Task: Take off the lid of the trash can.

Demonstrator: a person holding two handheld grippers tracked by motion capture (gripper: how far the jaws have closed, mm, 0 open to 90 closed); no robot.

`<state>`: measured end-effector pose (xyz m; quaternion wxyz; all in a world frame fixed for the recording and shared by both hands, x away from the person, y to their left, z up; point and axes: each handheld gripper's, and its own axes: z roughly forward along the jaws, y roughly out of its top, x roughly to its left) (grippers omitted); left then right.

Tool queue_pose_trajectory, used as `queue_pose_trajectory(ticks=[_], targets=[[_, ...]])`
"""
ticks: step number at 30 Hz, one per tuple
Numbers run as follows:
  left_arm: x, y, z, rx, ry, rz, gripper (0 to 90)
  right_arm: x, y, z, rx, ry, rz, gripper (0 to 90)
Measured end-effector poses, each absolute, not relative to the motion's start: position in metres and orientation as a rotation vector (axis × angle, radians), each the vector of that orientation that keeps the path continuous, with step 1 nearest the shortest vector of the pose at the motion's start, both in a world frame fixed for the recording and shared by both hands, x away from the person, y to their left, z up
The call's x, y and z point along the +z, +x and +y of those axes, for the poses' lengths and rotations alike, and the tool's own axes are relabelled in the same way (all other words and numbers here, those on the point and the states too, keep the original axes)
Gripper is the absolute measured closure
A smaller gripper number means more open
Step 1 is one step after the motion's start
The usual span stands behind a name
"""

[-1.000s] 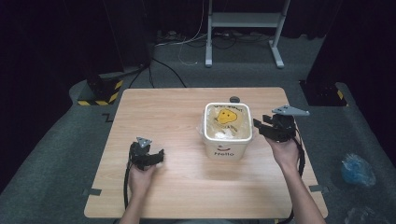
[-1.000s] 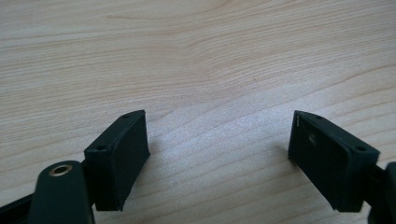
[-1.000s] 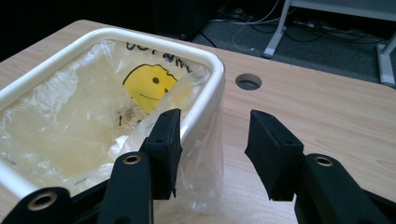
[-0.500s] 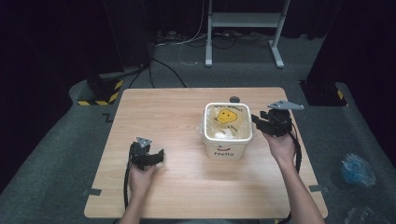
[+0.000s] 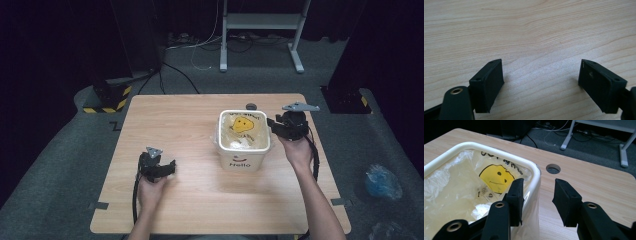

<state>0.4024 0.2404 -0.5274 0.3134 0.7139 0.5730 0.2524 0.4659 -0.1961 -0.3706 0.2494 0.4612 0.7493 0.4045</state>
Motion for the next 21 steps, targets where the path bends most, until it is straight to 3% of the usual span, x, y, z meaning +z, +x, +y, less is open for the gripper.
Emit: queue_pose_trajectory(ticks=[21], targets=[[-0.527, 0.402, 0.24, 0.666, 1.882, 1.511, 20.2, -0.374, 0.488, -0.181, 1.069, 1.256, 2.036, 60.3]])
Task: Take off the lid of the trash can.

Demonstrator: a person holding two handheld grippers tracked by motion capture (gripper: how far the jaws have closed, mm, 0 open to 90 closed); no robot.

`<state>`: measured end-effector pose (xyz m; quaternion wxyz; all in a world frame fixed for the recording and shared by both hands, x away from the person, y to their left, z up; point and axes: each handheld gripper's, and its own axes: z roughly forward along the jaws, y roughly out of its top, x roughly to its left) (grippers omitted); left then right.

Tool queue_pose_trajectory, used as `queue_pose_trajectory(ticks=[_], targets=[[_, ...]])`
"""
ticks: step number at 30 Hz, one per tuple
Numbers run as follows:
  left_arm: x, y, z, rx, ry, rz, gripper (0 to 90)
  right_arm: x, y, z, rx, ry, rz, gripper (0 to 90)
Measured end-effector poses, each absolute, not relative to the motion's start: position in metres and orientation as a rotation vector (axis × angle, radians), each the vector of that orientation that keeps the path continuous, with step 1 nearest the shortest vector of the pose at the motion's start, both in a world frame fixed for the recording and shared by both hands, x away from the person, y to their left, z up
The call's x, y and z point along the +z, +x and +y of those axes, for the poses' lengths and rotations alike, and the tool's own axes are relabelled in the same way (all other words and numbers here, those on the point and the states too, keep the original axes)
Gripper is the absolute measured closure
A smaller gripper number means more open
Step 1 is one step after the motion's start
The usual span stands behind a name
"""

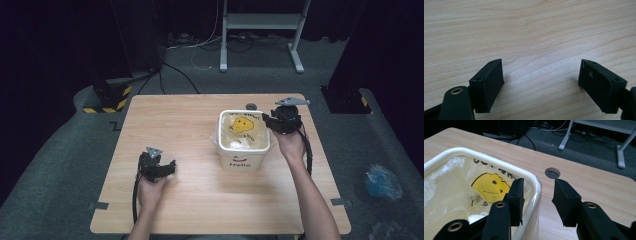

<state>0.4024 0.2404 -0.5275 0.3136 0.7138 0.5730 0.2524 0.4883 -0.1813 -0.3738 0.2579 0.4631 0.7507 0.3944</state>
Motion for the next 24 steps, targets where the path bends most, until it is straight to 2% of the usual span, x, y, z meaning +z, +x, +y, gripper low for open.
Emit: queue_pose_trajectory(ticks=[24], targets=[[-0.527, 0.402, 0.24, 0.666, 1.882, 1.511, 20.2, -0.382, 0.507, -0.174, 0.993, 1.253, 2.044, 60.8]])
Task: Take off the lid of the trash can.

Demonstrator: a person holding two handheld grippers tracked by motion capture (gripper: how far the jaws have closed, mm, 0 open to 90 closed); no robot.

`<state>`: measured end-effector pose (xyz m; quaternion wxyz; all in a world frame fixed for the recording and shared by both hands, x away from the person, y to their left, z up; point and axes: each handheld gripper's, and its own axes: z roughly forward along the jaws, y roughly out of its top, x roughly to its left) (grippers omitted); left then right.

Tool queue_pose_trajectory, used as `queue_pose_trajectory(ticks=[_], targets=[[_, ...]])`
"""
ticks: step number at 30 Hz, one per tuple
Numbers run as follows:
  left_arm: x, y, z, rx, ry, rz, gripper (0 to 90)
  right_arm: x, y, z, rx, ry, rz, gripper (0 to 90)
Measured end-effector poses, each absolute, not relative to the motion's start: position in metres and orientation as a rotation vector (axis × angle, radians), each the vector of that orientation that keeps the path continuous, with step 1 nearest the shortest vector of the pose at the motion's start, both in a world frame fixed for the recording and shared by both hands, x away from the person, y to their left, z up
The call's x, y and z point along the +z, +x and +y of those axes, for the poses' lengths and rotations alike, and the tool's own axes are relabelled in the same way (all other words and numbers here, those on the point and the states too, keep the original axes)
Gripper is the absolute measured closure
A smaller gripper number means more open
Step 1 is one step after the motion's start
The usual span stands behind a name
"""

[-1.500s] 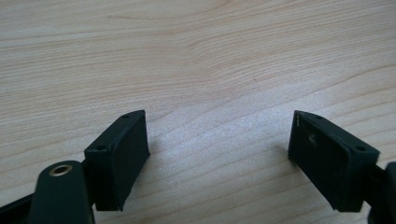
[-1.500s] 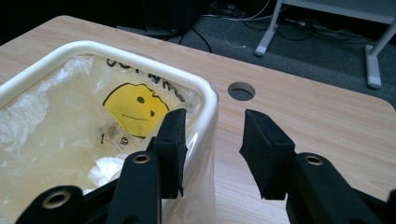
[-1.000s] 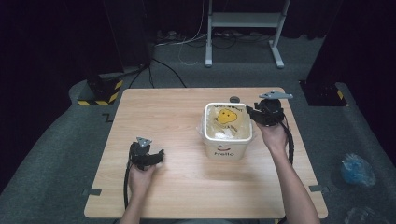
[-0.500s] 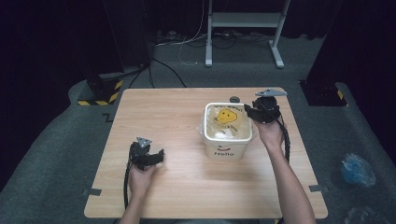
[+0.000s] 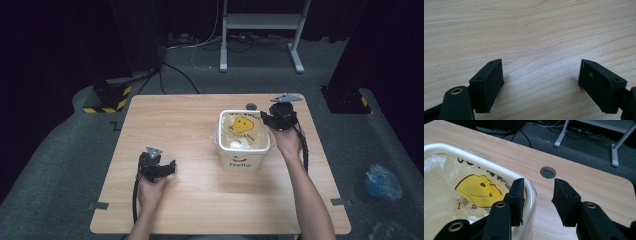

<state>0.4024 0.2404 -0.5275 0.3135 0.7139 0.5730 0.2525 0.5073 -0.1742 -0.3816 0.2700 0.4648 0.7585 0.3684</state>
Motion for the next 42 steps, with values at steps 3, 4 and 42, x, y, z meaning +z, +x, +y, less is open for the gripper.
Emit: queue_pose_trajectory(ticks=[3, 4, 42], targets=[[-0.5275, 0.4024, 0.2404, 0.666, 1.882, 1.511, 20.2, -0.3842, 0.5094, -0.1745, 0.991, 1.248, 2.055, 62.0], [-0.5275, 0.4024, 0.2404, 0.666, 1.882, 1.511, 20.2, -0.3844, 0.5094, -0.1743, 0.991, 1.247, 2.057, 62.7], [-0.5275, 0.4024, 0.2404, 0.666, 1.883, 1.511, 20.2, -0.3884, 0.5112, -0.1737, 1.028, 1.243, 2.088, 78.4]])
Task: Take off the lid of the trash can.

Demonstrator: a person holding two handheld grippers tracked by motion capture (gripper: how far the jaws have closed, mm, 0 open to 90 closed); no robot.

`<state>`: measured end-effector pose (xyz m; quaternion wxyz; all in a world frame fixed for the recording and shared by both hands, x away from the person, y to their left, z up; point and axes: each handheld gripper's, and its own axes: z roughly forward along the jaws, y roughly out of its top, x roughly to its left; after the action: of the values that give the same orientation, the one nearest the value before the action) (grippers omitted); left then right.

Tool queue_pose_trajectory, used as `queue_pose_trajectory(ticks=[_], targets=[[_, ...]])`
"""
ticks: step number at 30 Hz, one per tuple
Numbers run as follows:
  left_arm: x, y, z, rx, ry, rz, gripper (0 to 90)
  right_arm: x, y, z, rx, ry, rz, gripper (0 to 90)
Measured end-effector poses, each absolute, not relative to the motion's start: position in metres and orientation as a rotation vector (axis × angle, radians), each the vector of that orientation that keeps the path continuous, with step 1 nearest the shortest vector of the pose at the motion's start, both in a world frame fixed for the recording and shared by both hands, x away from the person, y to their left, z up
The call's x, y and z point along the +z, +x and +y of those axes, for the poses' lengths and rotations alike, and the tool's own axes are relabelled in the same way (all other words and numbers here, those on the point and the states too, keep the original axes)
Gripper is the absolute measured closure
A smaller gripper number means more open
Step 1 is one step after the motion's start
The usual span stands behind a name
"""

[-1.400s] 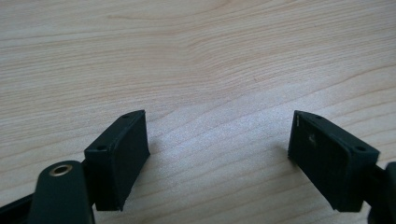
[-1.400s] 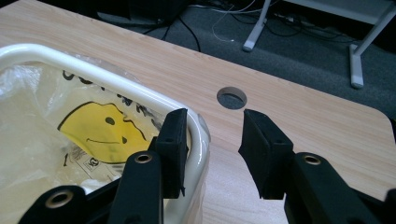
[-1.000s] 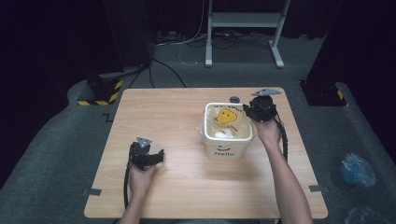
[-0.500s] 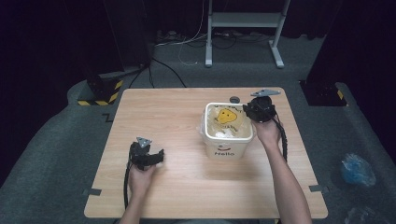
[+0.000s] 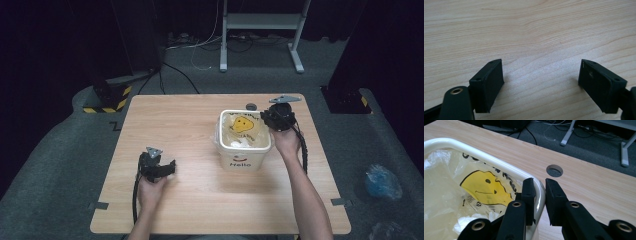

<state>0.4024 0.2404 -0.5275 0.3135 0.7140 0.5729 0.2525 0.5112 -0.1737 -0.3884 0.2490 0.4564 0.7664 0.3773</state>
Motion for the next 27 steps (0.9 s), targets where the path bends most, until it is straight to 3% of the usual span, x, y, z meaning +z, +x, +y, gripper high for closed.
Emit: queue_pose_trajectory(ticks=[27], targets=[[-0.527, 0.402, 0.24, 0.666, 1.882, 1.511, 20.2, -0.378, 0.508, -0.179, 1.065, 1.272, 2.037, 79.1]])
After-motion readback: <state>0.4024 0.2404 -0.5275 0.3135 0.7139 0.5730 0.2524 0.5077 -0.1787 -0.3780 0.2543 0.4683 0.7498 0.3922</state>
